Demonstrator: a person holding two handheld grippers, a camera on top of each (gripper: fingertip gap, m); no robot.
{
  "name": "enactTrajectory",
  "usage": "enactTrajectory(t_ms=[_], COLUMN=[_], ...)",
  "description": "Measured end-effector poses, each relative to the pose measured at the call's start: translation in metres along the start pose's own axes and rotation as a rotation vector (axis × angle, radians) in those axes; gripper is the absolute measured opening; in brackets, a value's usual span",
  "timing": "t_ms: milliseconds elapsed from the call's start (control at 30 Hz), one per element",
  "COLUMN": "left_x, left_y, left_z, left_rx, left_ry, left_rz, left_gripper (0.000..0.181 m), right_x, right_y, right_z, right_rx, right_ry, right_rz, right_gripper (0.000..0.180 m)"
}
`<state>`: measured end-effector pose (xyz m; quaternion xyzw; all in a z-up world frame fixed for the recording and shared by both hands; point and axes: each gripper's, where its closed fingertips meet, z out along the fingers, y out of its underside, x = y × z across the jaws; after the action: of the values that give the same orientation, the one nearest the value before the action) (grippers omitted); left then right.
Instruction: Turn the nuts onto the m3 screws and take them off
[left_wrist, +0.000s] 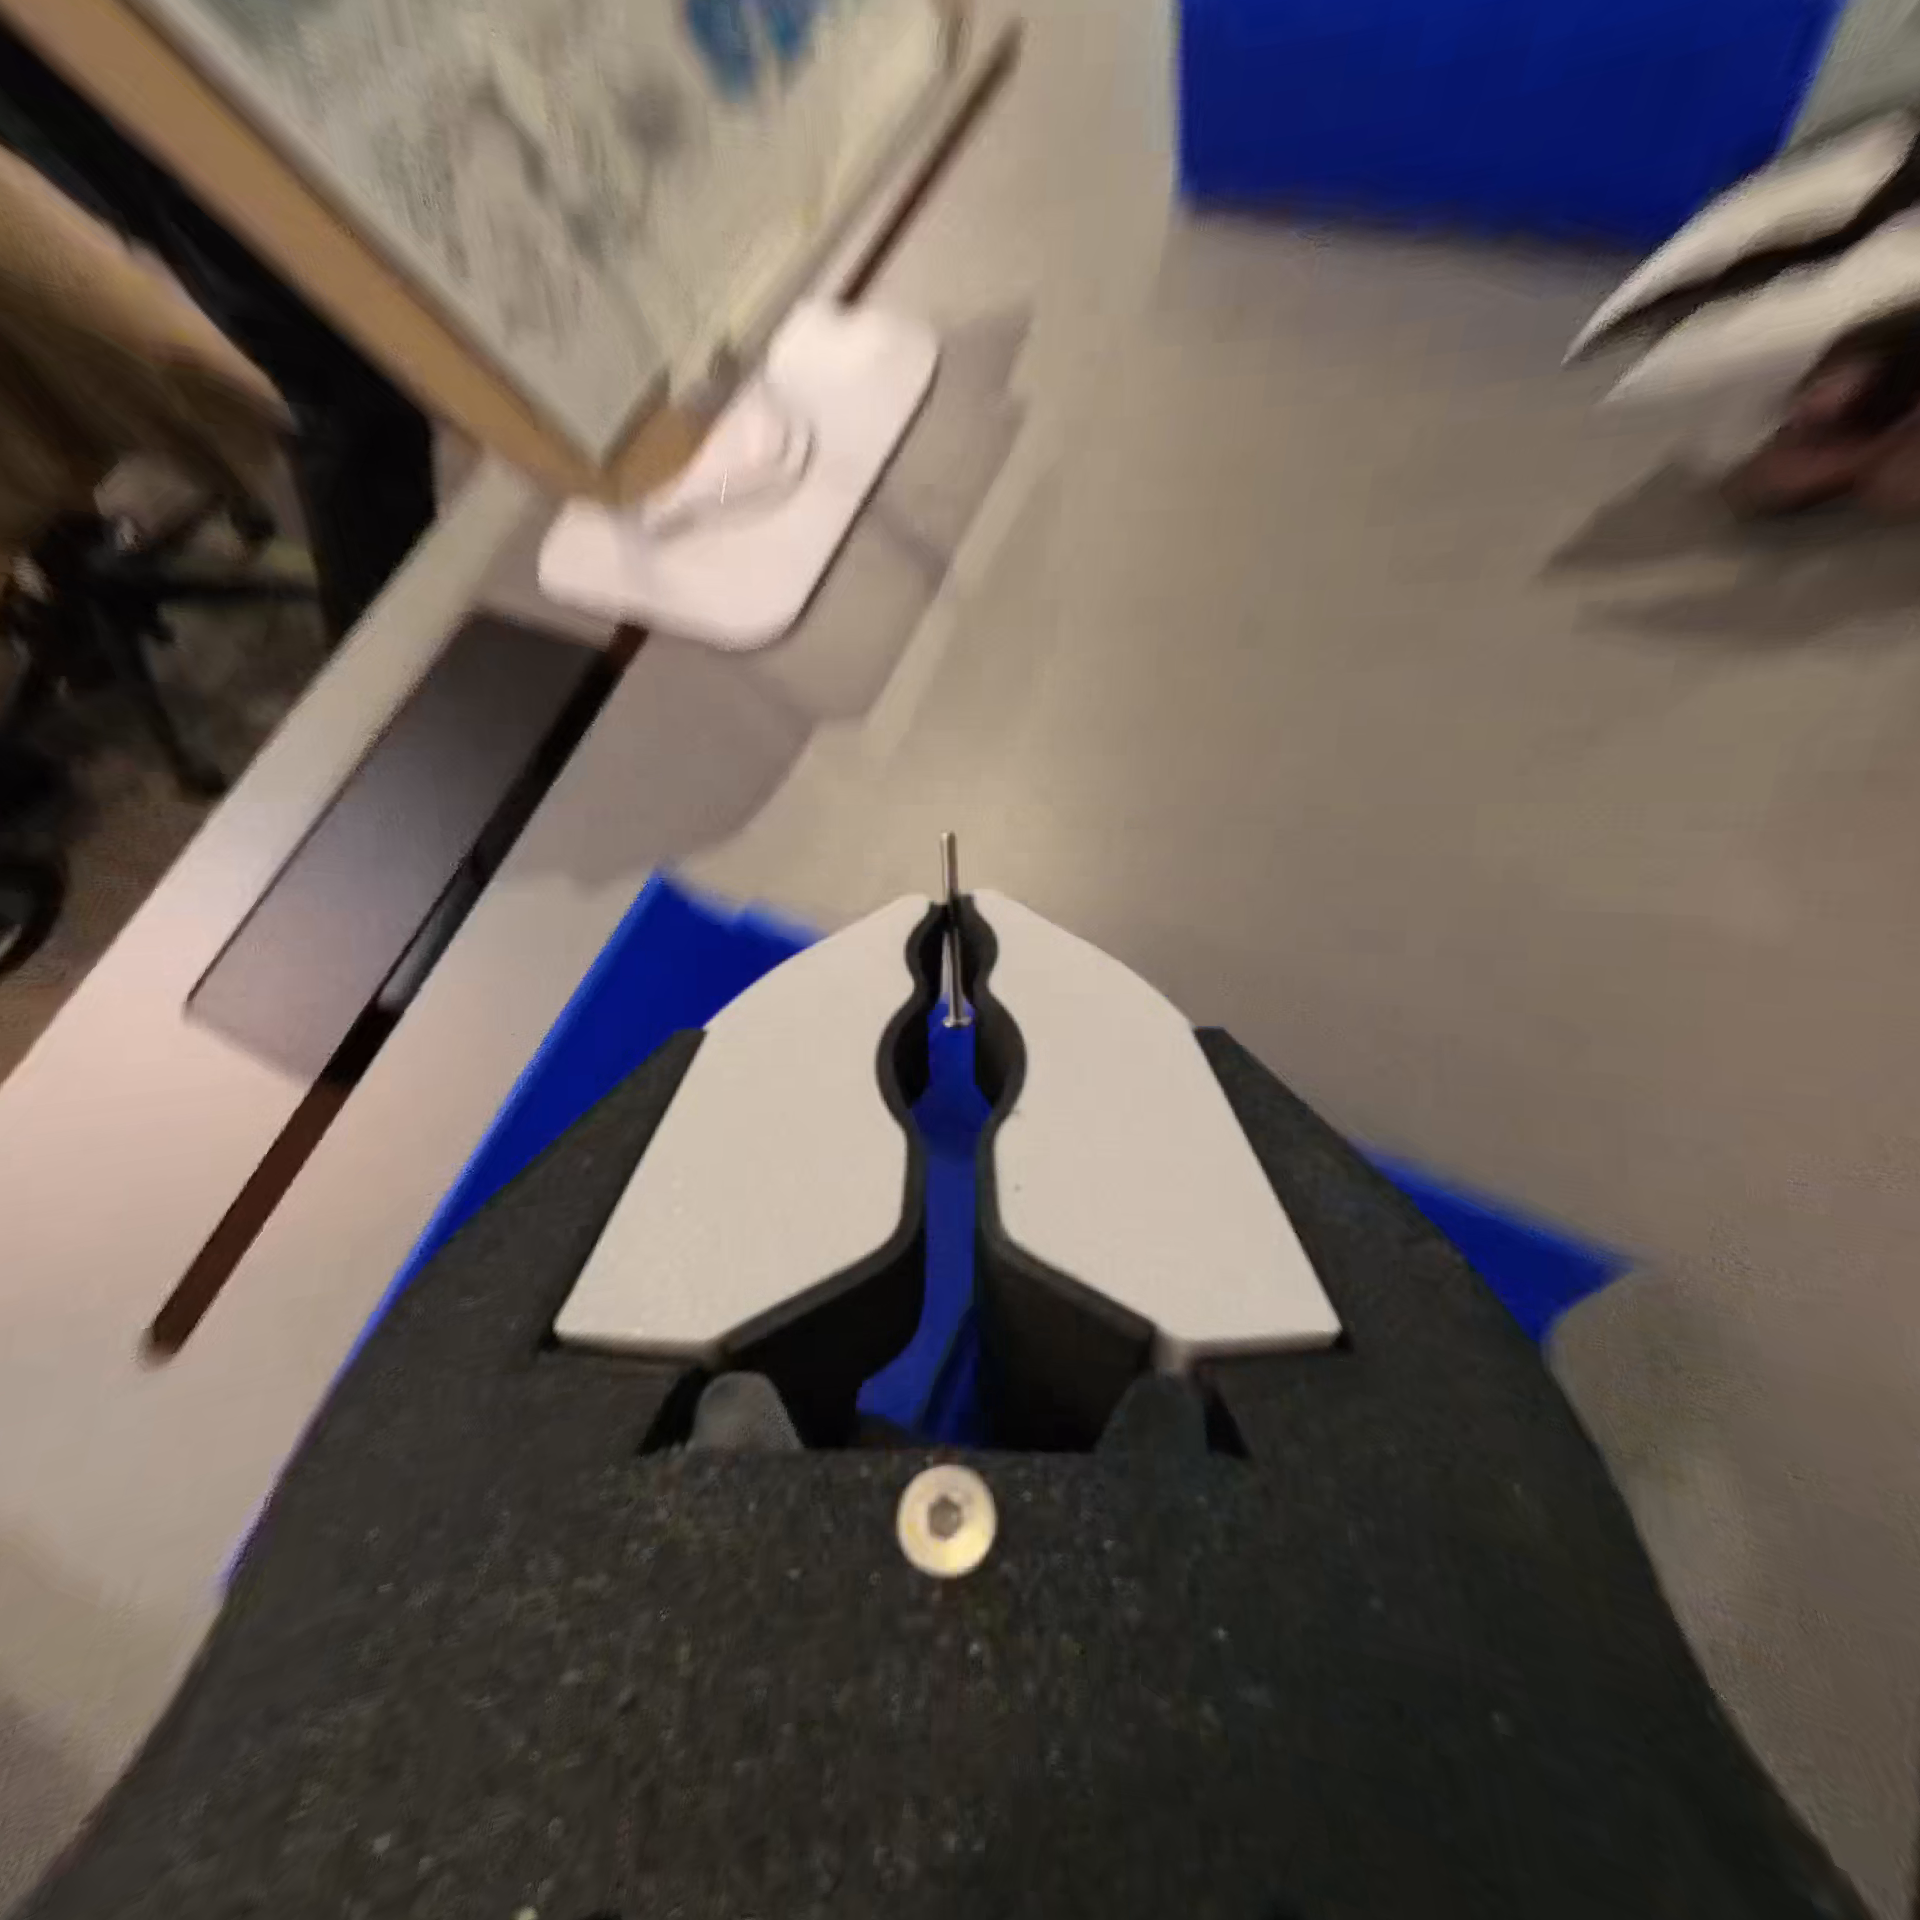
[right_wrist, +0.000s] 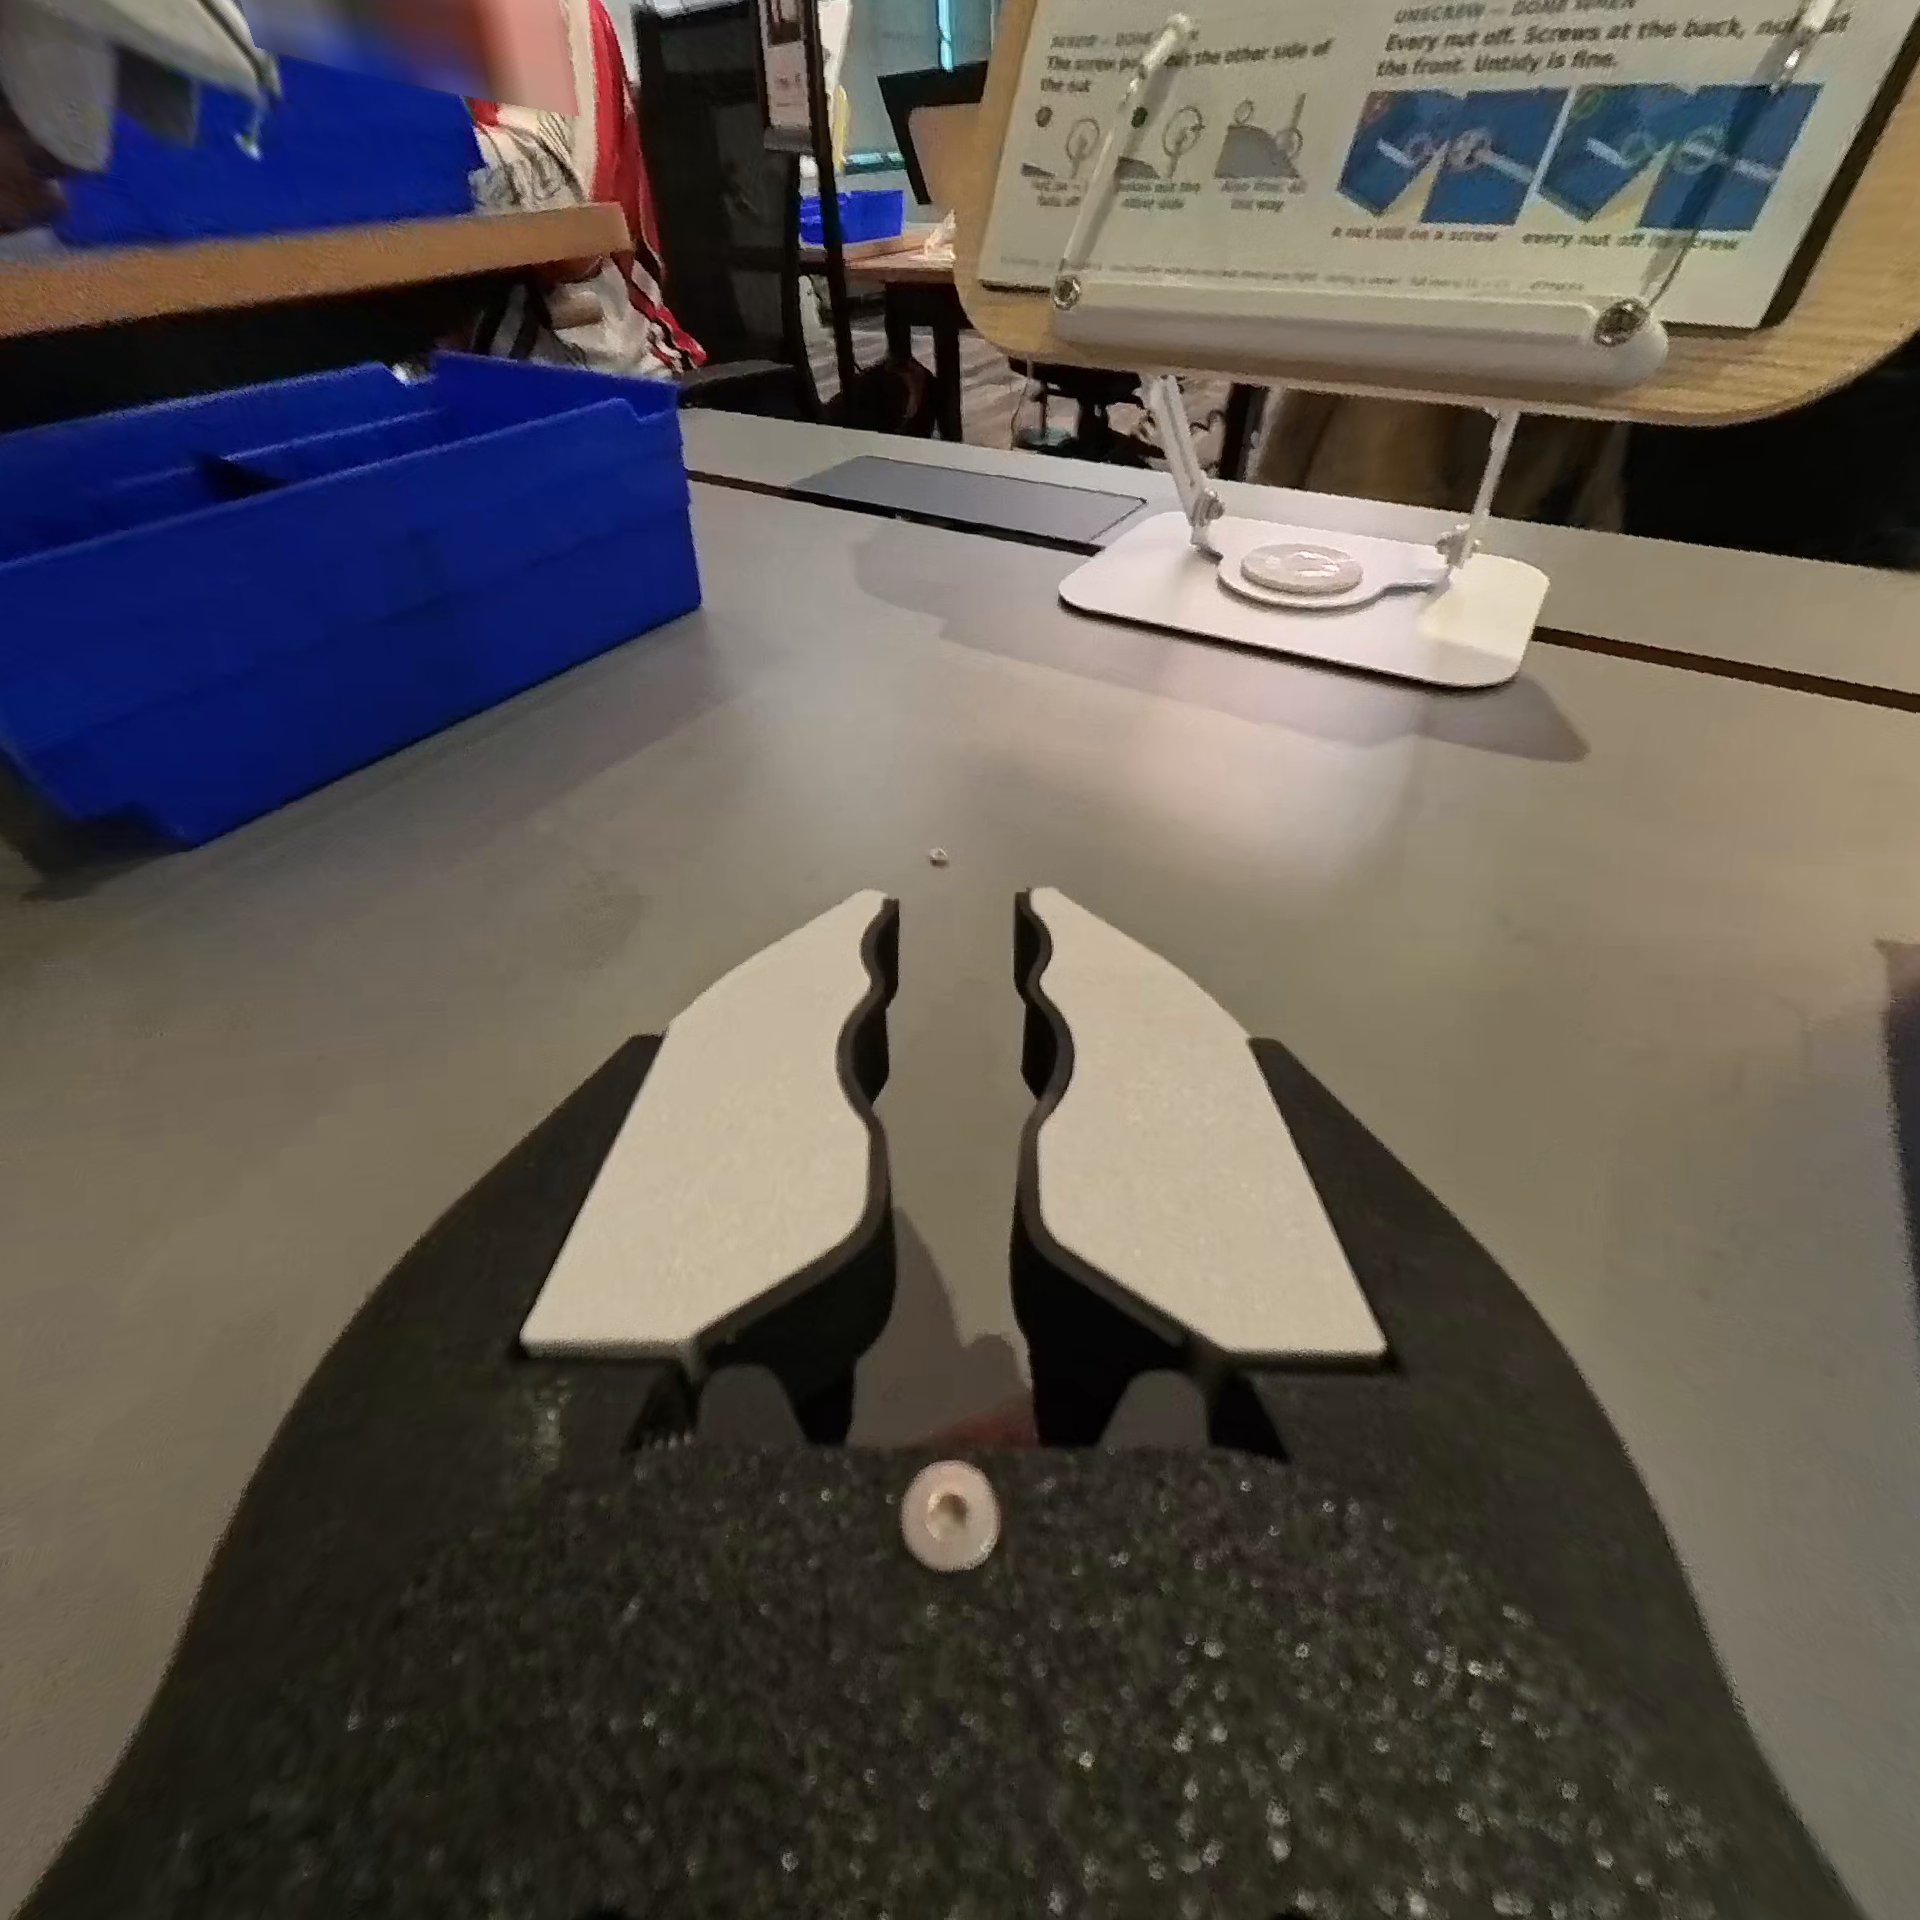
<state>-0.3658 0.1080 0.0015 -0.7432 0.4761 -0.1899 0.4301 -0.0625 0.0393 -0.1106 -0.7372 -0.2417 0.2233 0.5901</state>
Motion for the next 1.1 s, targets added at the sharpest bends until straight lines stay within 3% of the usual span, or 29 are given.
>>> enactTrajectory(t_ms=[200,367,500,733,1100], left_x=[0.098,0.181,0.228,0.256,0.268], left_y=[-0.091,-0.105,-0.106,-0.114,-0.12], left_z=[0.009,0.062,0.1,0.13,0.142], left_rx=[0.376,0.456,0.518,0.57,0.566], left_ry=[0.114,0.275,0.44,0.557,0.597], left_rz=[-0.204,-0.209,-0.272,-0.297,-0.286], left_gripper=[0.002,0.002,0.002,0.002,0.002], right_x=[-0.062,-0.085,-0.082,-0.066,-0.067], right_y=[-0.043,-0.103,-0.102,-0.097,-0.093], right_z=[-0.005,-0.032,-0.045,-0.062,-0.06], right_rx=[0.037,0.105,0.088,0.126,0.127], right_ry=[-0.376,-0.584,-0.658,-0.742,-0.763], right_rz=[-0.028,0.015,0.071,0.26,0.248], right_gripper=[0.019,0.015,0.01,0.01,0.0])
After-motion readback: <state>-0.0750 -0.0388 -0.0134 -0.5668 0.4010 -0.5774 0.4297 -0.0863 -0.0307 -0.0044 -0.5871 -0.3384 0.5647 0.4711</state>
